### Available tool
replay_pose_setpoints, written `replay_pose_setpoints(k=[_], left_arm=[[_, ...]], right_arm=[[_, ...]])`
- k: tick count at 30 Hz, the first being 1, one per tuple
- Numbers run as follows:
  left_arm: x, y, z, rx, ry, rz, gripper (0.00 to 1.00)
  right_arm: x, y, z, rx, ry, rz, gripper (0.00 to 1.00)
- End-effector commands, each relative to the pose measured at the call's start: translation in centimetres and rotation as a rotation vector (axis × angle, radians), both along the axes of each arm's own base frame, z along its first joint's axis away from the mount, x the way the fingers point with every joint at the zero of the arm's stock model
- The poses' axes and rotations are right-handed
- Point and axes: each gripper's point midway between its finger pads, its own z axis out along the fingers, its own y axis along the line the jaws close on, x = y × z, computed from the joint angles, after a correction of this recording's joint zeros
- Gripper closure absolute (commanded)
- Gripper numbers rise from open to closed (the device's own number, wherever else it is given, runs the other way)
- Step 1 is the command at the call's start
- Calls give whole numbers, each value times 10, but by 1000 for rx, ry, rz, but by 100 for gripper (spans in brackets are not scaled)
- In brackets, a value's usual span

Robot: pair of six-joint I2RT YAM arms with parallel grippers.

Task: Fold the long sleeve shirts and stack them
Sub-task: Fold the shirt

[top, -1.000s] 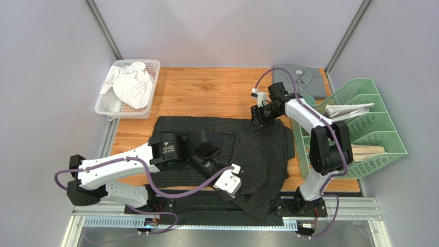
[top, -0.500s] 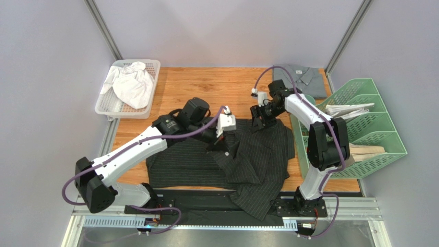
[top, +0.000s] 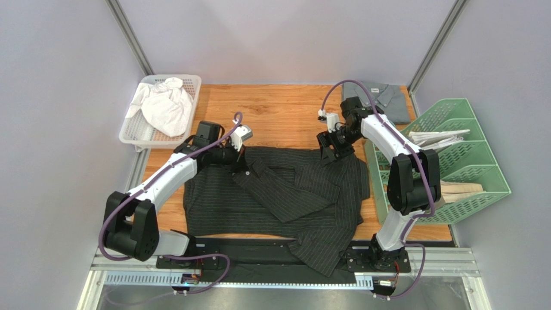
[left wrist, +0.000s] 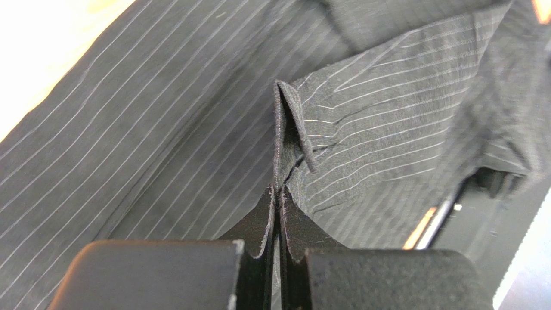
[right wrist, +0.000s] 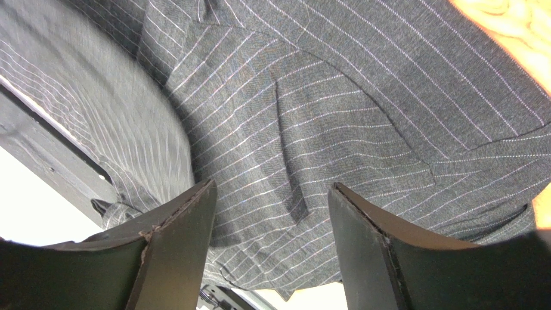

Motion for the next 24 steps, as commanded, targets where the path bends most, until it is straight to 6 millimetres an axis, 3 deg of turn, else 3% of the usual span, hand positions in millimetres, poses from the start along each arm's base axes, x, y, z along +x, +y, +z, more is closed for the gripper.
replay_pose_setpoints(k=[1,10,19,22,24], left_arm=[[28,28,12,-5,-143,70,100],[50,90,-20,86,-97,317,100],[51,129,-45,243,-59,466,99],[37,129,-38,266,-23,407,81],[34,125,-17,255,-103,344,75]], right_arm=[[1,-5,2,-28,-22,26,32],[4,-9,-4,-58,-13,26,33],[7,-12,5,-75,-23,34,36],[0,-16,7,-102,-19,47,39],[-12,-20,2,-142,-2,63,43]])
